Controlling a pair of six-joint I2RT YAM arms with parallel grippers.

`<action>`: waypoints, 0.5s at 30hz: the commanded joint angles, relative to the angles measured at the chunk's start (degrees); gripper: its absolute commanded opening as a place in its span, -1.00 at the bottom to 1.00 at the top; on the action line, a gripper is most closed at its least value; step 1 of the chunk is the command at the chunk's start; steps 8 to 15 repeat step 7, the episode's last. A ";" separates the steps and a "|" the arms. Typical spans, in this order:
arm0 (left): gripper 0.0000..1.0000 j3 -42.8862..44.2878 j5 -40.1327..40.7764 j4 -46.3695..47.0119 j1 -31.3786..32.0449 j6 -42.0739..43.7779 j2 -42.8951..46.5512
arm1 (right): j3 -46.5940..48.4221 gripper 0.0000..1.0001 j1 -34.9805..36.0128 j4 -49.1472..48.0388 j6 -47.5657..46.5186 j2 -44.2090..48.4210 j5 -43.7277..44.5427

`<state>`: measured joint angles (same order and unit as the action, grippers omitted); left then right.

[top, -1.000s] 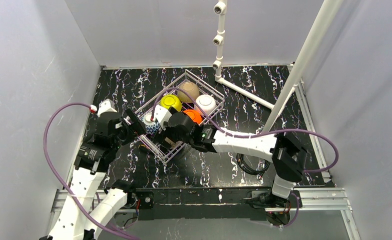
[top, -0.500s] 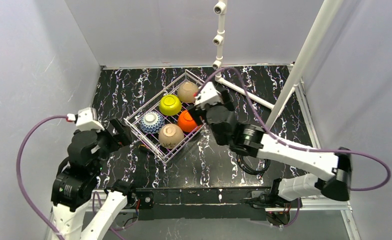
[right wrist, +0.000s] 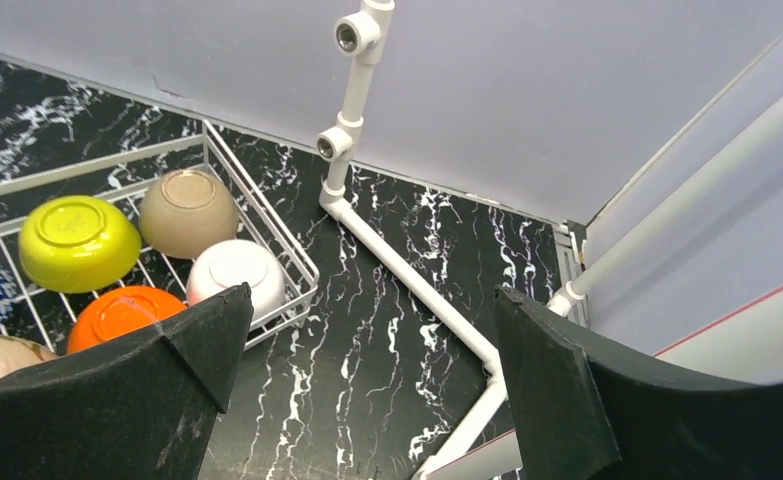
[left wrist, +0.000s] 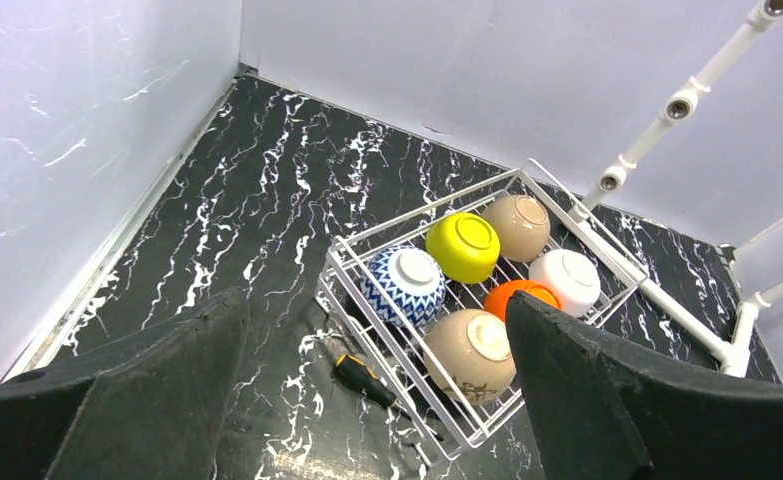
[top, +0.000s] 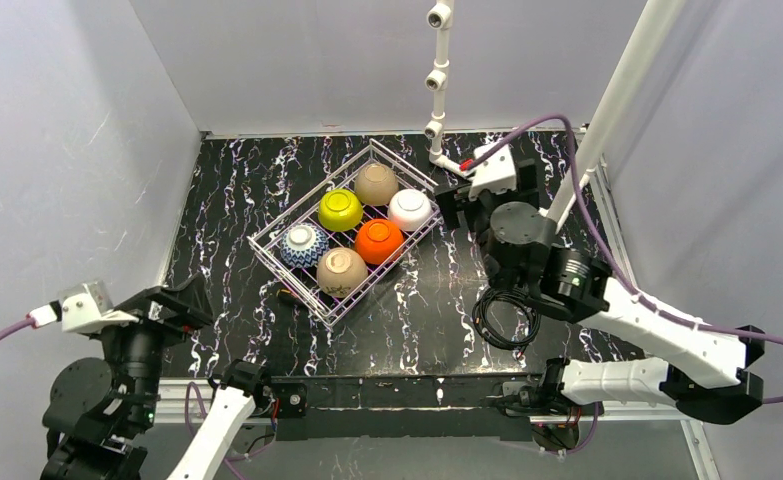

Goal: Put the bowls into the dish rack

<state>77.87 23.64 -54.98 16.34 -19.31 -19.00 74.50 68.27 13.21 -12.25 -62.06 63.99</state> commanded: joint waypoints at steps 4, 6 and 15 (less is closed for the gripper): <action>0.96 0.93 3.84 -2.91 -0.06 0.86 1.75 | 4.27 0.97 0.02 2.80 4.29 6.34 -4.34; 0.96 0.51 3.80 -3.40 -0.03 -0.12 1.65 | 4.13 0.97 0.02 2.78 4.99 7.07 -5.36; 0.96 0.21 3.67 -3.46 -0.01 -0.47 1.61 | 3.99 0.97 0.02 2.84 5.25 7.31 -5.57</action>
